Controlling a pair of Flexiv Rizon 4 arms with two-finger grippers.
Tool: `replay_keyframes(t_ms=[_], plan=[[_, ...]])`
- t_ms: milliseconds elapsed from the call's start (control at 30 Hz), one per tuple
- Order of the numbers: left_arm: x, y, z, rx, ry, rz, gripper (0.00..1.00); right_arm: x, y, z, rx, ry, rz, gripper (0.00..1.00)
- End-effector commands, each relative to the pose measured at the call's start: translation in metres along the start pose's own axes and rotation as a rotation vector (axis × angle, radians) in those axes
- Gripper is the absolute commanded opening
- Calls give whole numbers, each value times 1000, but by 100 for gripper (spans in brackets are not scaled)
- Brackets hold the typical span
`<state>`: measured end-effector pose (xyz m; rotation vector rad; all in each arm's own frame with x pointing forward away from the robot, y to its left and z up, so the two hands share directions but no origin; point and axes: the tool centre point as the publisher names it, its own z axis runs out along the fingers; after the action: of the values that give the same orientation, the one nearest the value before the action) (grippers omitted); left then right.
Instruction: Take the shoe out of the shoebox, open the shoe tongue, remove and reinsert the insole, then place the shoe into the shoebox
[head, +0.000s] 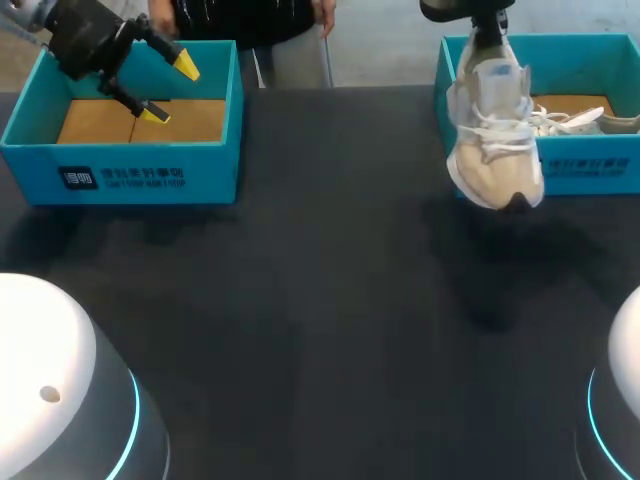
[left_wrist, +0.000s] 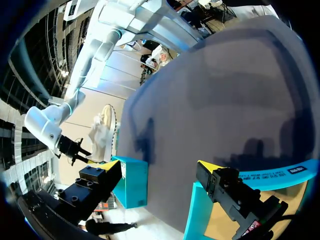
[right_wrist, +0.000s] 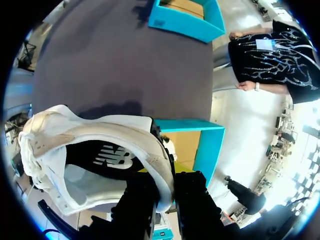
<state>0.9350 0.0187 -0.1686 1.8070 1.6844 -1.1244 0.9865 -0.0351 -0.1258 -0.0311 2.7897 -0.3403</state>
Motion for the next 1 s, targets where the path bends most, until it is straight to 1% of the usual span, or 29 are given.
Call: replay_keyframes(t_ms=[33, 233, 333, 433, 467, 500, 567, 667, 867, 1000], plan=[[0, 0, 0, 0, 2, 1, 100, -8, -16, 7, 0, 14, -16, 0], [0, 0, 0, 0, 2, 1, 100, -17, -48, 18, 20, 20, -27, 0], [0, 0, 0, 0, 2, 1, 100, -23, -69, 27, 41, 30, -15, 0], [0, 0, 0, 0, 2, 1, 100, -29, -89, 38, 83, 40, -5, 0], [0, 0, 0, 0, 2, 1, 100, -31, -93, 40, 94, 42, -1, 0], [0, 0, 0, 0, 2, 1, 100, -35, -102, 44, 118, 45, 4, 0], [0, 0, 0, 0, 2, 1, 100, -42, -114, 50, 138, 55, 19, 0], [0, 0, 0, 0, 2, 1, 100, -49, -130, 60, 174, 67, 30, 0], [0, 0, 0, 0, 2, 1, 100, -62, -159, 76, 189, 89, 76, 0], [0, 0, 0, 0, 2, 1, 100, -67, -174, 88, 196, 106, 107, 0]])
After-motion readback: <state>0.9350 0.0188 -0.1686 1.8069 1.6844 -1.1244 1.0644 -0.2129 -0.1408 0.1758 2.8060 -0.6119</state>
